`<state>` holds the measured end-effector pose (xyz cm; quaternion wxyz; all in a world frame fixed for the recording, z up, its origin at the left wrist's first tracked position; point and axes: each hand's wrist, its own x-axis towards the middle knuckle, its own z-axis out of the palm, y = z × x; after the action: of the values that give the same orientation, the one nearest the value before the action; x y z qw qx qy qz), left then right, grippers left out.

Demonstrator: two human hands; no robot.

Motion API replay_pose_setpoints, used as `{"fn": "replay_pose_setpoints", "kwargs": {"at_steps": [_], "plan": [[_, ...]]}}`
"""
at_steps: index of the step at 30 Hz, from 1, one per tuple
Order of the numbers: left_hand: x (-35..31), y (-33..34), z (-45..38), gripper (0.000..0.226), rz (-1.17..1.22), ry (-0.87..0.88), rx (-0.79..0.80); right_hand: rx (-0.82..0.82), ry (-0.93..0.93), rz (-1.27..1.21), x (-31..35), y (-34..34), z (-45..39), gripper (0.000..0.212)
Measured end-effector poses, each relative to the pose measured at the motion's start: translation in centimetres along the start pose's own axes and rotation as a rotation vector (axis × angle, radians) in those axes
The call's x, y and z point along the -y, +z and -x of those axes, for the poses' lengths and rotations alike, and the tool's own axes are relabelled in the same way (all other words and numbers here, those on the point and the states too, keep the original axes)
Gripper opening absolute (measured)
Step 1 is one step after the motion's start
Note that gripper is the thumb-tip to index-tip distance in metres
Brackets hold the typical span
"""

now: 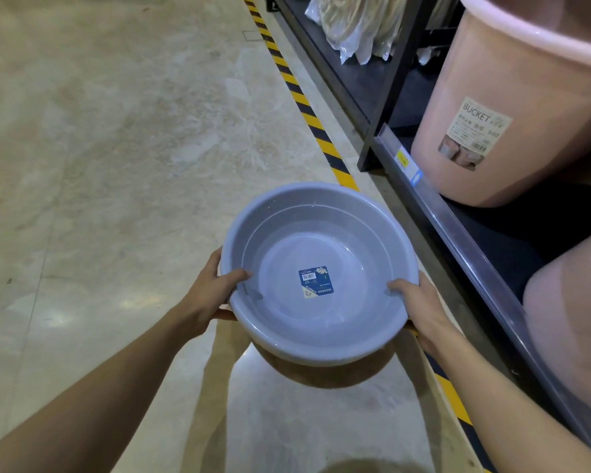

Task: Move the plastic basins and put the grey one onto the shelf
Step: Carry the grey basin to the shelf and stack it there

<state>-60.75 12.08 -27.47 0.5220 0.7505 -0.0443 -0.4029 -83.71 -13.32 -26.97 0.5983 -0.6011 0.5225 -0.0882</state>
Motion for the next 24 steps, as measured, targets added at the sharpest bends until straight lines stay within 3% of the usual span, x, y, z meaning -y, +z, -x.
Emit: {"fn": "replay_pose_setpoints", "kwargs": {"at_steps": [7, 15, 24], "plan": [[-0.3, 0.5, -1.0, 0.065, -0.164, 0.056, -0.107, -0.121, -0.031, 0.176, 0.2, 0.4, -0.3, 0.028], [-1.1, 0.2, -1.1, 0.059, -0.187, 0.056, -0.131, -0.129, -0.072, 0.148, 1.0, 0.0, -0.4, 0.018], [-9.4, -1.9, 0.7, 0.063, -0.099, 0.121, -0.109, -0.149, -0.138, 0.089, 9.7, -1.3, 0.9, 0.020]]}}
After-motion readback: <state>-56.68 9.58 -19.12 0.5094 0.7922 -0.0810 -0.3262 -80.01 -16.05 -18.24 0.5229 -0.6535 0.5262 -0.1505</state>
